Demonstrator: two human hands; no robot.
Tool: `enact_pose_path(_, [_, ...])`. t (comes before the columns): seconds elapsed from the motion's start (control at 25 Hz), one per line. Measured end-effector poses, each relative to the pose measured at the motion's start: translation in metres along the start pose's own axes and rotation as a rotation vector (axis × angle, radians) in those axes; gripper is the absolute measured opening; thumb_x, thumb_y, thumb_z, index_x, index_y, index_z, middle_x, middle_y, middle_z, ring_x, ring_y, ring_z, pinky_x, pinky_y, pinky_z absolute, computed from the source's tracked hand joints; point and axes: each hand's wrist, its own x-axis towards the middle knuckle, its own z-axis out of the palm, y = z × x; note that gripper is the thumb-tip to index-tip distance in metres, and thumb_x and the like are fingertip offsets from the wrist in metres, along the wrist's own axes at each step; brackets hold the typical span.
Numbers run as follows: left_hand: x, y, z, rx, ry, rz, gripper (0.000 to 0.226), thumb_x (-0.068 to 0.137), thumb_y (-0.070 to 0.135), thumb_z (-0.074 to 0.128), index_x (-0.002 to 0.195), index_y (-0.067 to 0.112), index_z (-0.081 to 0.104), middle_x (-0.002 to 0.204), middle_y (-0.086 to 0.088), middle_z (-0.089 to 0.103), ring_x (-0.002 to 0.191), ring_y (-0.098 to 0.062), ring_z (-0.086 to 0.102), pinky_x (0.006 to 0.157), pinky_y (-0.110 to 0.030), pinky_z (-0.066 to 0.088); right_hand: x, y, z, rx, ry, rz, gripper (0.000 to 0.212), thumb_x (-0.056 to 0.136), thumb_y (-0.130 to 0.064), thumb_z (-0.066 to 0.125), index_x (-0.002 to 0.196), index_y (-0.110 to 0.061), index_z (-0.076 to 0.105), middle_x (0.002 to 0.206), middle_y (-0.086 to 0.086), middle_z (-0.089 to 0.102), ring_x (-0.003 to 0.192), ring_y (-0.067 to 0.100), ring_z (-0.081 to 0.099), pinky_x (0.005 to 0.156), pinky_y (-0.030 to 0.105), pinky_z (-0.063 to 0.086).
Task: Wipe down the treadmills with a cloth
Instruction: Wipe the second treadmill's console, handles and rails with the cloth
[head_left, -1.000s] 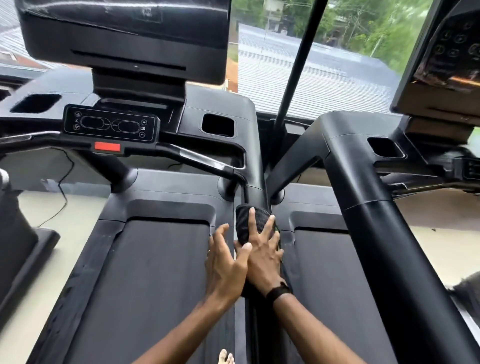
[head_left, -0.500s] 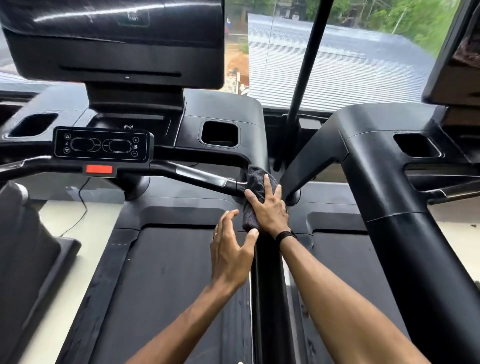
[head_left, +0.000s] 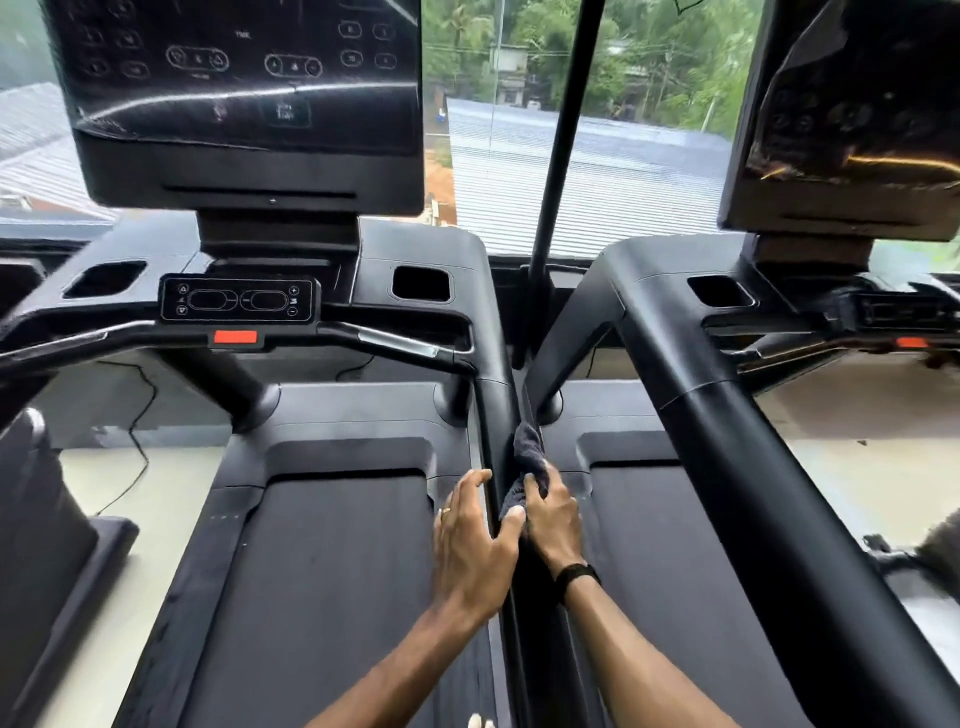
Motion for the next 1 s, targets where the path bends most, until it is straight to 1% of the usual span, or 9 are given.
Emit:
enact_pose_path(0.12, [-0.054, 0.003, -0.009, 0.017, -0.026, 0.021, 0.054, 0.089, 0.039, 0.059, 0.140, 0.029, 0.043, 0.137, 0.011, 0.051, 0.128, -0.014, 0.045, 0.111, -0.038, 0.037, -0.066, 0.016, -0.012, -0.047, 0.073, -0.042, 0.034, 0.101, -0.034, 0.048, 0.133, -0.028, 0.055, 0.111, 0.010, 0.072, 0.102, 0.032, 0.066, 0.079, 0.036, 0.048])
enact_pose_path(0.24, [-0.092, 0.003, -0.015, -0.037, -0.031, 0.041, 0.050, 0.087, 0.035, 0.061, 0.135, 0.027, 0.048, 0.116, 0.018, 0.051, 0.118, -0.010, 0.050, 0.105, -0.031, 0.039, -0.121, 0.035, -0.022, -0.096, 0.106, -0.066, 0.028, 0.101, -0.031, 0.047, 0.126, -0.025, 0.057, 0.106, 0.007, 0.073, 0.098, 0.030, 0.068, 0.080, 0.039, 0.052])
enact_pose_path(0.32, [-0.112, 0.002, -0.015, -0.065, -0.056, 0.037, 0.044, 0.088, 0.030, 0.063, 0.130, 0.025, 0.053, 0.112, 0.018, 0.053, 0.111, -0.007, 0.051, 0.100, -0.028, 0.041, -0.154, 0.046, -0.036, -0.078, 0.122, -0.081, 0.023, 0.101, -0.033, 0.046, 0.120, -0.029, 0.058, 0.101, 0.005, 0.074, 0.094, 0.030, 0.068, 0.080, 0.042, 0.053])
enact_pose_path(0.48, [-0.141, 0.014, 0.006, -0.120, -0.275, -0.006, 0.039, 0.077, 0.046, 0.064, 0.111, 0.028, 0.062, 0.104, 0.009, 0.070, 0.096, -0.006, 0.065, 0.092, -0.034, 0.053, -0.207, 0.050, -0.076, 0.137, 0.198, -0.137, 0.016, 0.100, -0.035, 0.051, 0.114, -0.037, 0.057, 0.091, -0.008, 0.074, 0.083, 0.009, 0.069, 0.074, 0.032, 0.055])
enact_pose_path(0.56, [-0.156, 0.027, 0.019, -0.224, -0.443, -0.002, 0.039, 0.081, 0.045, 0.067, 0.114, 0.025, 0.062, 0.100, 0.007, 0.072, 0.092, -0.003, 0.067, 0.087, -0.027, 0.054, -0.222, 0.046, -0.094, 0.269, 0.263, -0.159, 0.016, 0.102, -0.035, 0.051, 0.117, -0.034, 0.057, 0.092, -0.007, 0.074, 0.083, 0.005, 0.070, 0.074, 0.025, 0.056])
enact_pose_path(0.64, [-0.166, 0.043, 0.030, -0.329, -0.573, 0.013, 0.033, 0.089, 0.030, 0.070, 0.119, 0.019, 0.062, 0.101, 0.002, 0.071, 0.091, -0.004, 0.068, 0.078, -0.016, 0.051, -0.226, 0.051, -0.115, 0.350, 0.342, -0.127, 0.021, 0.103, -0.037, 0.051, 0.119, -0.026, 0.057, 0.098, -0.004, 0.073, 0.088, 0.006, 0.070, 0.079, 0.028, 0.057])
enact_pose_path(0.76, [-0.174, 0.055, 0.045, -0.329, -0.715, 0.052, 0.049, 0.074, 0.029, 0.077, 0.120, 0.022, 0.063, 0.107, -0.003, 0.068, 0.097, -0.011, 0.068, 0.078, -0.017, 0.052, -0.226, 0.071, -0.148, 0.452, 0.440, -0.001, 0.024, 0.103, -0.034, 0.051, 0.117, -0.016, 0.059, 0.104, 0.001, 0.070, 0.096, 0.017, 0.068, 0.089, 0.037, 0.053])
enact_pose_path(0.84, [-0.180, 0.061, 0.057, -0.269, -0.730, 0.109, 0.058, 0.063, 0.024, 0.071, 0.121, 0.022, 0.063, 0.108, -0.005, 0.068, 0.098, -0.015, 0.068, 0.082, -0.026, 0.057, -0.227, 0.084, -0.164, 0.535, 0.491, 0.061, 0.025, 0.103, -0.031, 0.050, 0.118, -0.013, 0.059, 0.107, 0.005, 0.069, 0.099, 0.021, 0.066, 0.092, 0.039, 0.052])
enact_pose_path(1.0, [-0.194, 0.078, 0.083, -0.242, -0.662, 0.238, 0.047, 0.072, 0.002, 0.068, 0.118, 0.015, 0.063, 0.100, -0.007, 0.069, 0.089, -0.019, 0.070, 0.076, -0.028, 0.060, -0.224, 0.106, -0.189, 0.614, 0.566, 0.066, 0.027, 0.104, -0.029, 0.048, 0.124, -0.013, 0.057, 0.116, 0.008, 0.067, 0.105, 0.022, 0.065, 0.097, 0.042, 0.051])
